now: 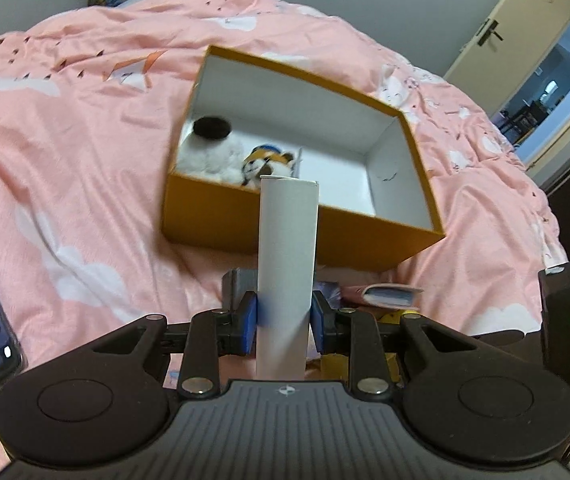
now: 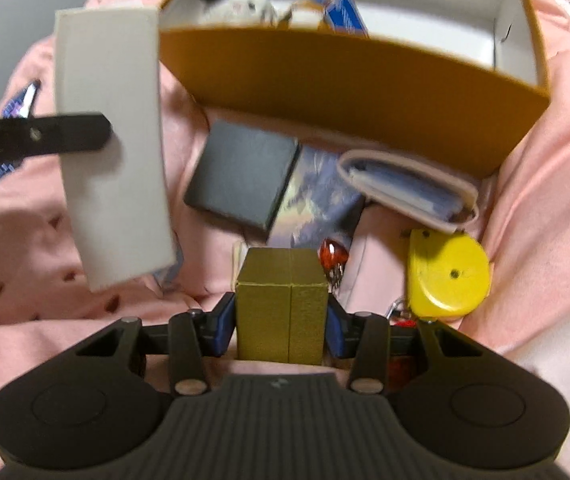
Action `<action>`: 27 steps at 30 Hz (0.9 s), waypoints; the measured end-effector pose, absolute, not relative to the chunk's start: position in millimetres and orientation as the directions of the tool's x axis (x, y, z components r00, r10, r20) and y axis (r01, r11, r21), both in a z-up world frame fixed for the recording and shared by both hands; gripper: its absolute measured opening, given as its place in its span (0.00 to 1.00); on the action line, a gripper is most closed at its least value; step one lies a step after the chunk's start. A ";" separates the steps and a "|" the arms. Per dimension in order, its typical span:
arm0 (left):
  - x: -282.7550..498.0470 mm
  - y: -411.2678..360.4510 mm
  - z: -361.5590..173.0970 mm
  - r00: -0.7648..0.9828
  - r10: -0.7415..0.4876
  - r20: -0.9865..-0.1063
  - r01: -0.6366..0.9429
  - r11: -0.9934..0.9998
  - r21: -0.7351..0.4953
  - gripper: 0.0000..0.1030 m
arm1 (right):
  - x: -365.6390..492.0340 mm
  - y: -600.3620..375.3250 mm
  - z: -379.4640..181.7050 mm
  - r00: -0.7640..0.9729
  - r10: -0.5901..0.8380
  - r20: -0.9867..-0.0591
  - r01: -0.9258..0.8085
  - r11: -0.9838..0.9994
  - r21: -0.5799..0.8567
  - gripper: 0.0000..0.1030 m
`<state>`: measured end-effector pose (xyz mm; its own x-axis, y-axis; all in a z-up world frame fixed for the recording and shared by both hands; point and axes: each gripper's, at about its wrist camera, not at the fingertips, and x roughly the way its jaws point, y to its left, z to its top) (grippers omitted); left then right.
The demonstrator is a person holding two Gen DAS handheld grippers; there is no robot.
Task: Organize objects
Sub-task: 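Lift the white box and gold box and carry them over the orange box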
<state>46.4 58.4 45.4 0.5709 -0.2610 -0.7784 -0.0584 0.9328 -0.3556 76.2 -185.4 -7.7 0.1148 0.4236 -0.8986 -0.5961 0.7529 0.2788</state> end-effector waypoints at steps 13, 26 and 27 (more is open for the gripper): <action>130.0 34.0 101.4 0.601 -0.387 -0.699 0.095 0.903 -0.418 0.30 | 124.5 -220.4 111.6 0.406 0.564 -0.719 -0.582 0.766 0.272 0.45; 273.0 -18.7 20.8 0.441 -0.340 -0.831 0.025 0.930 -0.368 0.30 | 221.3 -213.4 82.8 0.469 0.439 -0.766 -0.486 0.853 0.191 0.45; 277.1 -20.8 14.5 0.441 -0.323 -0.838 0.018 0.936 -0.352 0.30 | 225.0 -211.9 79.2 0.464 0.438 -0.770 -0.489 0.851 0.189 0.45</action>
<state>277.1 -20.8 14.5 0.4405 -0.3232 -0.8376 0.0177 0.9359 -0.3518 225.0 -211.9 79.2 0.4640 0.4377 -0.7701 -0.4895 0.8513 0.1890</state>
